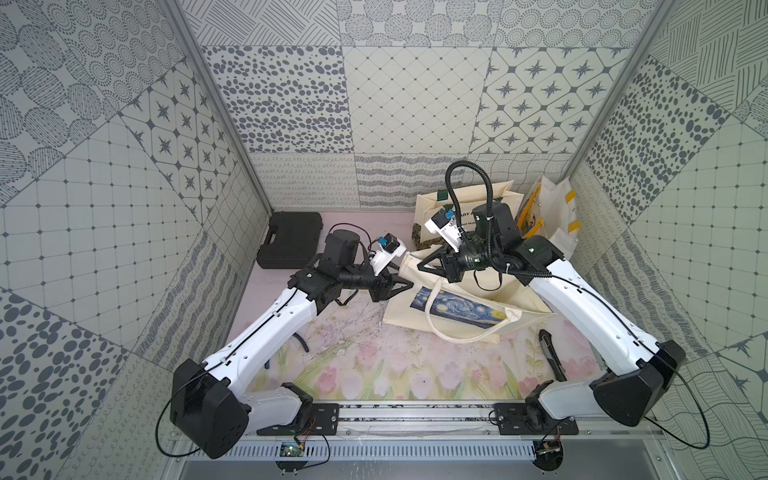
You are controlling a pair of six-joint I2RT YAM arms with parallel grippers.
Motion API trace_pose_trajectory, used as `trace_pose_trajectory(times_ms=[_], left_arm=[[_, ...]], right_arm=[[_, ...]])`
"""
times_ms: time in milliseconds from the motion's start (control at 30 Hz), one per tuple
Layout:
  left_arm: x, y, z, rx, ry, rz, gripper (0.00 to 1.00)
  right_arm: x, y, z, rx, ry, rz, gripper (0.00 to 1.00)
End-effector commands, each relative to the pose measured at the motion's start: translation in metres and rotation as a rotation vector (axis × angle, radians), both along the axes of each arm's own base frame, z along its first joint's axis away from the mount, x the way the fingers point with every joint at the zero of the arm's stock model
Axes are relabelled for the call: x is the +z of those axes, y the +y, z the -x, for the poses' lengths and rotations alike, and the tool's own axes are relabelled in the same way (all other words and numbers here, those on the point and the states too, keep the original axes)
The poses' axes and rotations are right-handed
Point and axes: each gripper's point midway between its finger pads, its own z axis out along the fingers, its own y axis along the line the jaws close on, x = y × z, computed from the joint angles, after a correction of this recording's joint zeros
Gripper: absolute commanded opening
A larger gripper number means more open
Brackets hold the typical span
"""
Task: Put away the canvas bag
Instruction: Press the canvas bag.
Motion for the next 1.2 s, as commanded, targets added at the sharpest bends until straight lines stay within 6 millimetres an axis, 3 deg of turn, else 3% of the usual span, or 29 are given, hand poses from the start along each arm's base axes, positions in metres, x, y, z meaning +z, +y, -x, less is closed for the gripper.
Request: trace_pose_trajectory(times_ms=[0, 167, 367, 567, 667, 1033, 1100, 1167], left_arm=[[0.013, -0.004, 0.008, -0.049, -0.026, 0.049, 0.48], [0.014, -0.001, 0.011, -0.051, -0.052, 0.047, 0.49], [0.022, -0.007, 0.030, -0.161, -0.001, 0.105, 0.48], [0.019, -0.009, 0.034, -0.187, 0.028, 0.115, 0.29], [0.023, -0.009, 0.034, -0.193, 0.026, 0.133, 0.26], [0.049, -0.021, 0.038, -0.278, 0.089, 0.256, 0.36], [0.051, -0.021, 0.039, -0.287, 0.092, 0.269, 0.33], [0.050, -0.021, 0.039, -0.287, 0.090, 0.267, 0.23]], right_arm=[[0.016, 0.011, 0.002, 0.056, -0.050, -0.072, 0.00], [0.020, 0.015, 0.008, 0.101, -0.028, -0.086, 0.00], [0.025, 0.019, 0.000, 0.083, -0.035, -0.087, 0.00], [0.028, 0.017, -0.003, 0.065, -0.055, -0.084, 0.00], [0.026, 0.020, -0.005, 0.067, -0.036, -0.080, 0.00], [0.029, 0.032, -0.013, 0.059, -0.034, -0.096, 0.00], [0.031, 0.033, -0.014, 0.056, -0.041, -0.096, 0.00], [0.032, 0.032, -0.015, 0.048, -0.047, -0.093, 0.00]])
